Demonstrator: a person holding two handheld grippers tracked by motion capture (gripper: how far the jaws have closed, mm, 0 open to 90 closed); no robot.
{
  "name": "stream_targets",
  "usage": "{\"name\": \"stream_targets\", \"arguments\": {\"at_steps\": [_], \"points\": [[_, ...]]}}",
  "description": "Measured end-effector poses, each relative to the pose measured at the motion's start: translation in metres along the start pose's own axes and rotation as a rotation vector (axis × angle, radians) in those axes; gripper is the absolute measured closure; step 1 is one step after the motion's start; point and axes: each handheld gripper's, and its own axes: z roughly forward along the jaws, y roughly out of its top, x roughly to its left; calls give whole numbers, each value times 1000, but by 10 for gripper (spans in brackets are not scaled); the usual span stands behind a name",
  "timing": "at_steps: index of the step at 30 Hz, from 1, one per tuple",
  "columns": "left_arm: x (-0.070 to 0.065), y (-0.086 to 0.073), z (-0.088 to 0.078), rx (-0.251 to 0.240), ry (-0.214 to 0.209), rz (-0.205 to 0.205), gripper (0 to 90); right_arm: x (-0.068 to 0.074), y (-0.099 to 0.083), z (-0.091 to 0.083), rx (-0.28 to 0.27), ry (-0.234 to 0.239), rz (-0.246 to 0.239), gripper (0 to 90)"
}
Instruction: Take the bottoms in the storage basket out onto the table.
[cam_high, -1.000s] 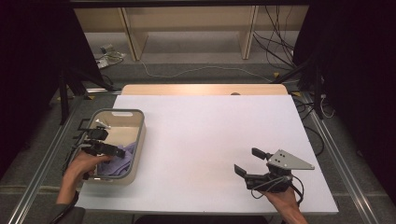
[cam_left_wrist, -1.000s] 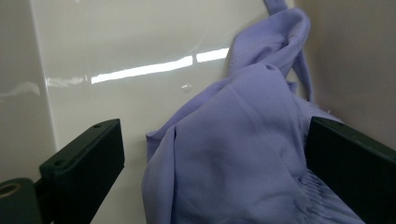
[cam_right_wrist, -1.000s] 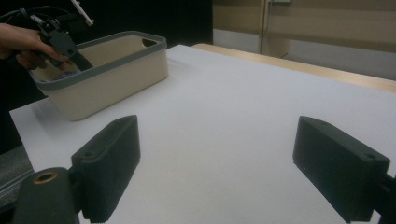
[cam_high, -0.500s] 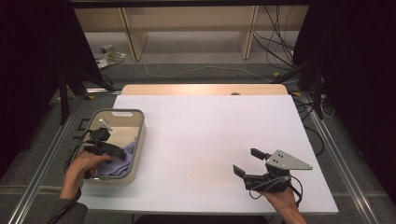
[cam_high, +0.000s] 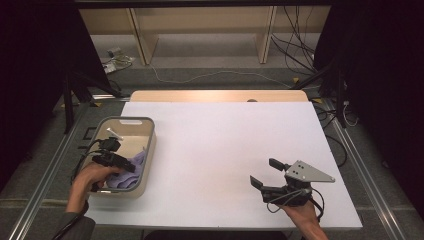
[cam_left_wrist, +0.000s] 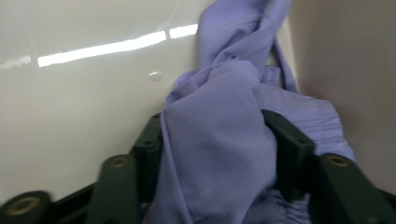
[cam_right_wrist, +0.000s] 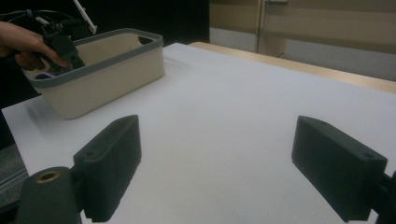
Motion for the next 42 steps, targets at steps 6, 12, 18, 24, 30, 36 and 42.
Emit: {"name": "stream_targets", "arguments": {"at_steps": [6, 12, 18, 24, 30, 36, 42], "points": [[-1, -1, -3, -25, -9, 18, 660, -1, 0, -1, -1, 1, 2, 171], [-1, -2, -8, -55, -29, 28, 688, -2, 1, -2, -6, -1, 5, 174], [2, -3, -18, -119, -70, 13, 697, -3, 1, -3, -11, -6, 5, 176], [6, -5, -31, -198, -129, -16, 699, -3, 1, -4, -10, -6, 4, 177], [9, -6, -41, -266, -134, -31, 699, -3, 1, -4, -10, -7, 5, 177], [10, -7, -49, -329, -139, -45, 698, -3, 1, -4, -11, -8, 5, 177], [10, -8, -56, -378, -160, -55, 700, -4, 1, -4, -14, -9, 5, 177]]}}
